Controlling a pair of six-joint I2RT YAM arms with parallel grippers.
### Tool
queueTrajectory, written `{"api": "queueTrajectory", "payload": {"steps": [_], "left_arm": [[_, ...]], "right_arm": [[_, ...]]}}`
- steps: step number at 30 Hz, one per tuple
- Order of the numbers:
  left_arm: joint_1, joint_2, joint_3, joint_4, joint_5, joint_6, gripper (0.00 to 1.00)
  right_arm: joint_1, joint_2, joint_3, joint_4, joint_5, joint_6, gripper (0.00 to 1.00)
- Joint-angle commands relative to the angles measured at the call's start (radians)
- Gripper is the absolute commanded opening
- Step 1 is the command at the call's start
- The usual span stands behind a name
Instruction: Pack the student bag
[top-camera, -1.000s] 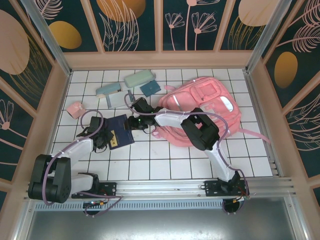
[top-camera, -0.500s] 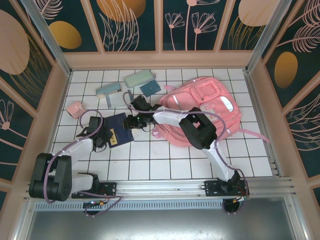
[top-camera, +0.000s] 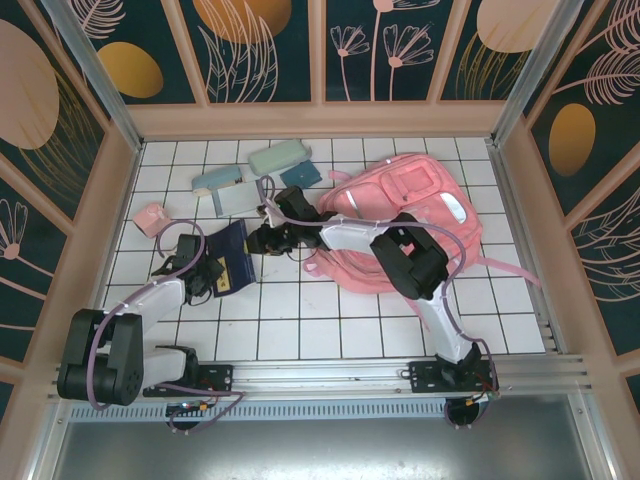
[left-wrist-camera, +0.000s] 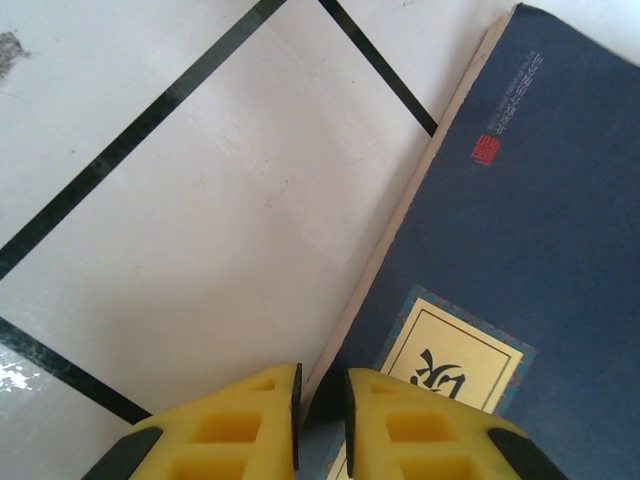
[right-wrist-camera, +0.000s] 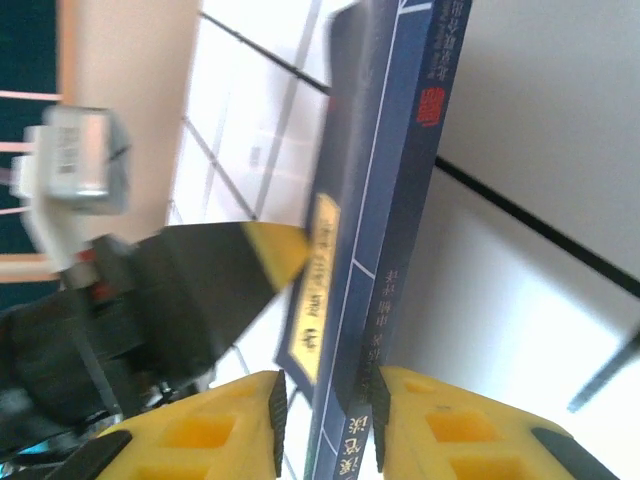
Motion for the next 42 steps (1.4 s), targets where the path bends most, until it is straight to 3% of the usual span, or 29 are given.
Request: {"api": "queueTrajectory", "payload": {"steps": [1, 7, 18, 22, 26, 29, 33, 39, 42], "left_arm": [[-0.014, 0.025, -0.035, -0.054, 0.119, 0.008, 0.18], [-0.014, 0.015, -0.035, -0.057, 0.123, 0.008, 0.18], [-0.014, 0.0, -0.038, -0.057, 0.128, 0.004, 0.18], [-0.014, -0.003, -0.035, -0.06, 0.128, 0.003, 0.18], [-0.014, -0.02, -0.015, -0.082, 0.122, 0.008, 0.2], [-0.014, -0.059, 0.023, -0.11, 0.124, 0.014, 0.3], [-0.013, -0.126, 0.094, -0.108, 0.168, 0.031, 0.55], [-0.011, -0.17, 0.188, 0.041, 0.322, 0.009, 0.75], [-0.009, -0.134, 0.218, 0.144, 0.417, -0.02, 0.79]], "right_arm": [[0.051, -0.021, 0.024, 0.042, -0.105, 0.003, 0.34], [0.06, 0.048, 0.115, -0.133, -0.015, -0.049, 0.37], [0.068, 0.106, 0.173, -0.138, -0.008, -0.046, 0.36], [0.066, 0.109, 0.178, -0.18, 0.023, -0.061, 0.23], [0.052, 0.066, 0.135, -0.163, 0.046, -0.056, 0.0], [0.028, 0.016, 0.102, -0.144, 0.059, -0.049, 0.0], [-0.015, -0.071, 0.053, -0.136, 0.082, -0.049, 0.0], [-0.111, -0.221, -0.051, -0.086, 0.049, -0.027, 0.0], [-0.168, -0.298, -0.11, -0.028, -0.006, 0.001, 0.0]]}}
